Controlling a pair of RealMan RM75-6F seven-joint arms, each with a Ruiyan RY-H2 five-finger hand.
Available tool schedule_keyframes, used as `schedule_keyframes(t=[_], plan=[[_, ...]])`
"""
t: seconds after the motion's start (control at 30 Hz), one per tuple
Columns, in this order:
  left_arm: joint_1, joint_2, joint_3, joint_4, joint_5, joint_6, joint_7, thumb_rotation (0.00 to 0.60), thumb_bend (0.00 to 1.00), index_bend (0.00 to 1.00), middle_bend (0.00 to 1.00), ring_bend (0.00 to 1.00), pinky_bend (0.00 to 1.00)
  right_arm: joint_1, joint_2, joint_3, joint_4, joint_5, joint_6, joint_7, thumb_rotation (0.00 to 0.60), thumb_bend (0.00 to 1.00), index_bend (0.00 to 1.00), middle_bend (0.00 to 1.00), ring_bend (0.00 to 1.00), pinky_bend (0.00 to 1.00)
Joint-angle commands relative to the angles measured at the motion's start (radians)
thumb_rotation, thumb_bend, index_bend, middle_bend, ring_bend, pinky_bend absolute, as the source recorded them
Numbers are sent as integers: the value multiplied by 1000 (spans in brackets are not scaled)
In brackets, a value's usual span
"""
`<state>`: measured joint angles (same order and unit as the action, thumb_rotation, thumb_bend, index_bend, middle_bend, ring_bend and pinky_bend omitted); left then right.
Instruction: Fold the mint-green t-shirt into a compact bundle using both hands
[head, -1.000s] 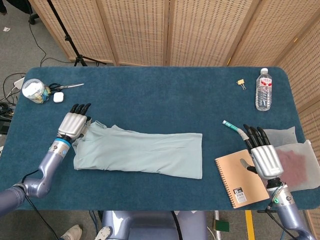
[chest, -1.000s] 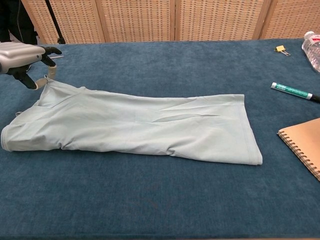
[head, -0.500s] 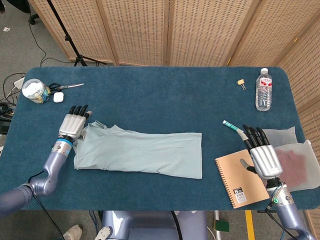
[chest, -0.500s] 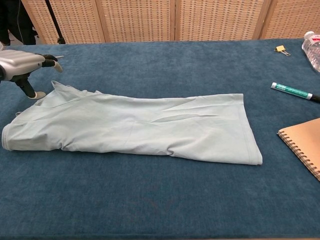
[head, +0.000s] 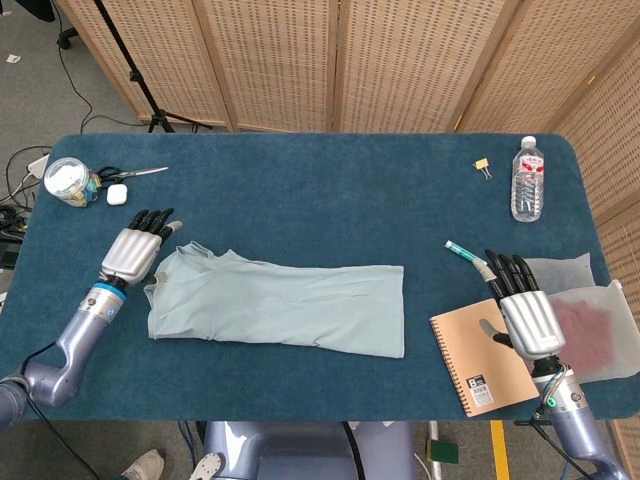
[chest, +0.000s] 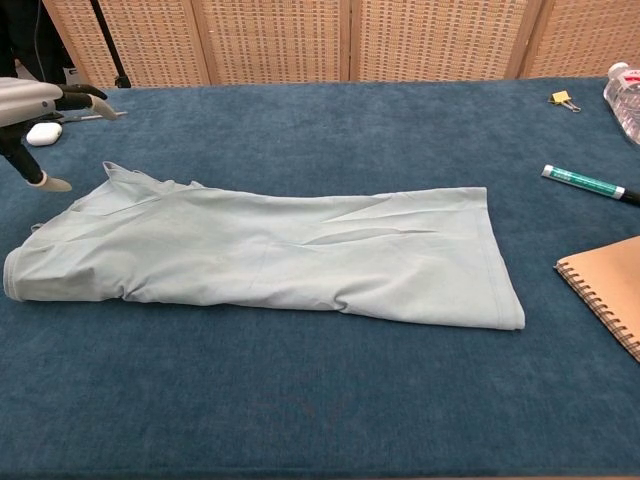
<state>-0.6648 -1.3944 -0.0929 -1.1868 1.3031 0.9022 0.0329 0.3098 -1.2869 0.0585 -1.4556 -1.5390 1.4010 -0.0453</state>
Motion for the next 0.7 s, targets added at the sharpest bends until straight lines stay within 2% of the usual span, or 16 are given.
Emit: schedule_keyframes(t=[0.03,0.1,0.3,0.47,0.7], plan=[[48,48,110,98,223,105,-200,600,217,1,0,0,0,-1,-2,3,-1,1,0,-3,600,246,0,0,0,0],[53,29,140,160,274,130,-243,600,221,14,0,0,0,-2,-3,4,-2,2,-1,-6,600,247,0,0,0,0],[55,-59,184,316,344,163,-352,600,246,92,0,0,0,-6,-6,7,-4,4,-5,-15,600,254,0,0,0,0],[70,-119,206,419,367,194,-430,600,264,213,0,0,0,-7,-8,9,-4,5,-8,-18,600,259,0,0,0,0],[87,-203,229,560,391,228,-528,600,266,291,0,0,0,-8,-12,15,0,15,-17,-19,600,260,0,0,0,0]])
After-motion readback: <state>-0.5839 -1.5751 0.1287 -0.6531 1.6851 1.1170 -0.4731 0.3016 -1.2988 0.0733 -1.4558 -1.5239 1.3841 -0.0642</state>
